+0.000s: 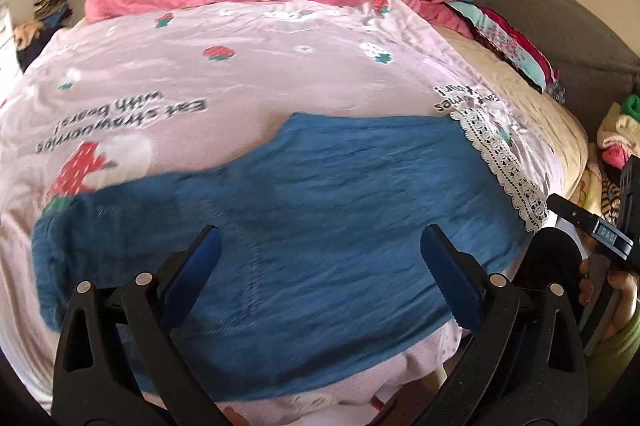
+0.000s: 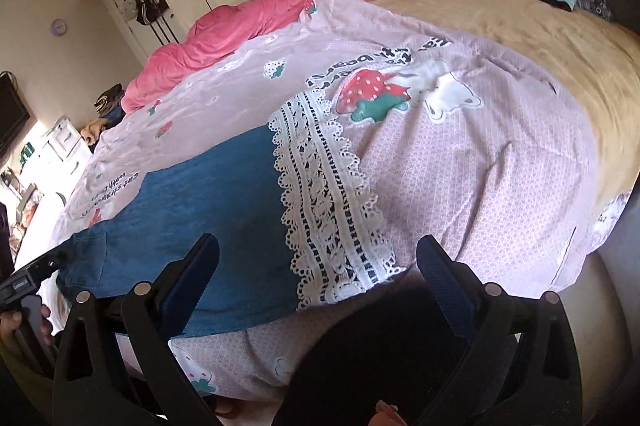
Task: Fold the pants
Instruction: 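Grasp the lace-trimmed leg edge with the left tool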
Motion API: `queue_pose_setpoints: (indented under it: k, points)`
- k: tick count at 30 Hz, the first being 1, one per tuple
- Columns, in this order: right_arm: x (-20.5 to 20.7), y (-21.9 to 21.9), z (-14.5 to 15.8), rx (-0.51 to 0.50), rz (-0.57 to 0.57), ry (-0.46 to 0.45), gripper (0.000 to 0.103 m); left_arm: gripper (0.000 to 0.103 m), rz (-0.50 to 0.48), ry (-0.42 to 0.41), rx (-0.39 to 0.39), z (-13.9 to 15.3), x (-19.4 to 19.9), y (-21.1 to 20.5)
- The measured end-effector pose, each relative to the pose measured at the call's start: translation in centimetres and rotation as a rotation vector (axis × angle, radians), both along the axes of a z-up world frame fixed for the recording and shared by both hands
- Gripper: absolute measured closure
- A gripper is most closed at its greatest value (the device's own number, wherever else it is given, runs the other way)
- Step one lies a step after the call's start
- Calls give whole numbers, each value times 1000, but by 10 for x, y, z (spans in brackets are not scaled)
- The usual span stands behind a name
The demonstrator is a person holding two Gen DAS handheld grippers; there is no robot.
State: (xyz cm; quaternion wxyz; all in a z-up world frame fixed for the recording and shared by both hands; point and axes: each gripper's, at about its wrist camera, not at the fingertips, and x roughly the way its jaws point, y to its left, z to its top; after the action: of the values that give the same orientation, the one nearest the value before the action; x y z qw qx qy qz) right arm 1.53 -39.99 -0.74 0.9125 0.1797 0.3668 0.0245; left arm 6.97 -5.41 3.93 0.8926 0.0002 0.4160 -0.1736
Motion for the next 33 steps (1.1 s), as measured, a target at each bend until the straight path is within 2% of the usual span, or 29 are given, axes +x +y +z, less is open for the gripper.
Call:
queue_pose_setpoints:
  k: [4,10,13,19,22,25,27,32,33]
  points:
    - [0,-6,-4,36,-5,17,5,10,-63,-6,16,8,11,-29]
    - [2,-12,-11,69,-34,72,5,10,-204,1,56,14,46,-97]
    - [5,-12,-14,81,-29,85,5,10,-264,20,81,10,69,-128]
    - [10,-9,-17,91,2,97,5,10,-401,83,183,-8,124,-196]
    - [16,-9,-19,91,-7,113,5,10,-470,127,197,-19,143,-221]
    - [25,-4,-20,76,9,139,6,10,-517,158,195,-29,157,-234]
    - [28,-3,-22,66,13,156,15,10,-529,180,198,-38,167,-239]
    - [36,2,-25,37,8,186,20,10,-605,215,158,-55,176,-244]
    - [38,3,-25,28,8,189,24,13,-620,218,150,-57,176,-244]
